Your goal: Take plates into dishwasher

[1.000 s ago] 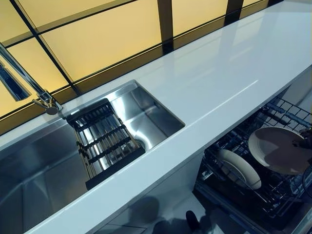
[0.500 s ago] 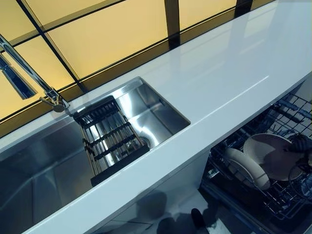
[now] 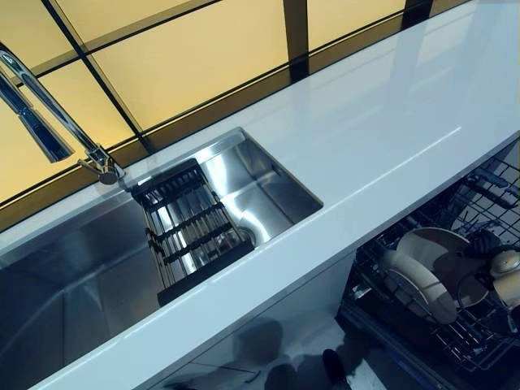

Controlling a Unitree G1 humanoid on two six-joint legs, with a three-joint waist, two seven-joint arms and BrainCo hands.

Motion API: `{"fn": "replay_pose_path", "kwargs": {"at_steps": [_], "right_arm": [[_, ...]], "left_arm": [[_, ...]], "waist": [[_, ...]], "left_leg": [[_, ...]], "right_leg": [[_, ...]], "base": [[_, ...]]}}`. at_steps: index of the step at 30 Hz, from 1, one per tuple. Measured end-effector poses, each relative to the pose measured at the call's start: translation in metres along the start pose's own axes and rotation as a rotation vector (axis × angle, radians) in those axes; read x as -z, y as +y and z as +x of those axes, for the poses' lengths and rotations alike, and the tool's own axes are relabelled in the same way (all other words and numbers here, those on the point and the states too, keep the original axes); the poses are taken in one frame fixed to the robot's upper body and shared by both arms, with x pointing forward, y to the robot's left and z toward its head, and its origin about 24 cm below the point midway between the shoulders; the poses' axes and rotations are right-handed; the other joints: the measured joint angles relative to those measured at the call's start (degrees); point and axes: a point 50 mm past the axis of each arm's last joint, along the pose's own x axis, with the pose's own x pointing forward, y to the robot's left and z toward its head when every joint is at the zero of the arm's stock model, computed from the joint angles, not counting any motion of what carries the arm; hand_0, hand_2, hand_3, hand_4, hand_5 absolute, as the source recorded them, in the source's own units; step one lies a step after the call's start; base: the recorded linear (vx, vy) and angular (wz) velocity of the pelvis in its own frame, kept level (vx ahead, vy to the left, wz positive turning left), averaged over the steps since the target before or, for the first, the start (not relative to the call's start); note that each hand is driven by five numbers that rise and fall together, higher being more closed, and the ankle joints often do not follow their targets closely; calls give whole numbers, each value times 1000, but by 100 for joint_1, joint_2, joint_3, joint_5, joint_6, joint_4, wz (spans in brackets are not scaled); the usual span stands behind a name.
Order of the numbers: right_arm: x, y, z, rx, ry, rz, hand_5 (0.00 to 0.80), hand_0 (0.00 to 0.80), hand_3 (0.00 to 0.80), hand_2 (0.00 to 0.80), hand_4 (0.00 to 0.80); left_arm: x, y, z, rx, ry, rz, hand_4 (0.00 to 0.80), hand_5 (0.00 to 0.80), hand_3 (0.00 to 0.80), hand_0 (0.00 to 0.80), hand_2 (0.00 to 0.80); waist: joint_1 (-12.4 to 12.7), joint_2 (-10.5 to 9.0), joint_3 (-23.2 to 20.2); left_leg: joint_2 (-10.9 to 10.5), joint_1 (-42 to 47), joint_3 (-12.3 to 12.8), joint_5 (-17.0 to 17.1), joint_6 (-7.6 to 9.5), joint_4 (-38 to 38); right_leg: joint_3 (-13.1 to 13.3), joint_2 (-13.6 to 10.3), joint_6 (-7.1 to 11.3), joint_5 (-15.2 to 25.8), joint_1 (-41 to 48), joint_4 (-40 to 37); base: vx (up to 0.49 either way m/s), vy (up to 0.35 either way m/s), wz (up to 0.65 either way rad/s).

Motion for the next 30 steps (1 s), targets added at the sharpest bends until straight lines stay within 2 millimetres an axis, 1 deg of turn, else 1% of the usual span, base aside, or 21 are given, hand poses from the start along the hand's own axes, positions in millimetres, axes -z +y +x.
{"fn": "replay_pose_path", "kwargs": {"at_steps": [10, 12, 13, 14, 15, 16, 18, 22, 30], "right_arm": [[-2, 15, 1, -33, 8, -70, 800, 800, 800, 800, 800], [-2, 17, 1, -45, 14, -81, 552, 552, 552, 552, 552], [-2, 18, 1, -49, 21, -80, 464, 464, 464, 464, 464], [-1, 19, 1, -57, 24, -82, 311, 311, 311, 311, 311], [-1, 23, 1, -93, 27, -89, 0, 0, 0, 0, 0], [0, 29, 1, -130, 33, -87, 0, 0, 0, 0, 0], [2, 35, 0, -160, 36, -71, 0, 0, 0, 0, 0], [4, 38, -1, -201, 52, -30, 0, 0, 0, 0, 0], [13, 50, -11, -330, 57, 94, 0, 0, 0, 0, 0]], "left_arm": [[0, 0, 0, 0, 28, -3, 0, 0, 0, 0, 0], [0, 0, 0, 0, 30, -3, 0, 0, 0, 0, 0], [1, 0, 0, 0, 32, -4, 0, 0, 0, 0, 0], [1, 0, 0, 0, 34, -4, 0, 0, 0, 0, 0], [0, 0, 0, 0, 36, -4, 0, 0, 0, 0, 0], [0, 0, 0, 1, 38, -4, 0, 0, 0, 0, 0], [-1, 0, 0, 2, 42, -5, 0, 0, 0, 0, 0], [-2, 0, 0, 3, 47, -6, 0, 0, 0, 0, 0], [-2, 0, 0, 0, 58, -14, 0, 0, 0, 0, 0]], "waist": [[-1, -132, -106], [1, -150, -125], [2, -161, -138], [3, -166, -147], [2, -175, -156], [1, -180, -160], [0, -185, -165], [-8, -235, -198], [-34, -366, -251]], "left_leg": [[4, 38, -12, 1, 2, -2], [4, 37, -19, 1, 2, -1], [4, 37, -21, 1, 2, -2], [4, 37, -22, 1, 2, -2], [4, 37, -23, 2, 2, -1], [3, 37, -24, 2, 2, -1], [1, 38, -25, 2, 3, -2], [4, 39, -25, 2, 3, -2], [-2, 39, -20, 1, 2, -2]], "right_leg": [[-3, -1, -3, -2, 43, 0], [-3, -1, -3, -2, 43, 0], [-4, -1, -3, -2, 44, 0], [-5, -1, -3, -2, 44, 0], [-5, -1, -3, -2, 45, 0], [-5, -2, -3, -1, 45, 0], [-5, -3, -2, -1, 46, 0], [-3, 1, -2, -1, 45, 0], [7, 3, -1, 0, 40, 1]], "base": [[0, 0, 0], [0, 0, 0], [0, 0, 0], [0, 0, 0], [0, 0, 0], [0, 0, 0], [0, 0, 0], [0, 0, 0], [0, 0, 0]]}}
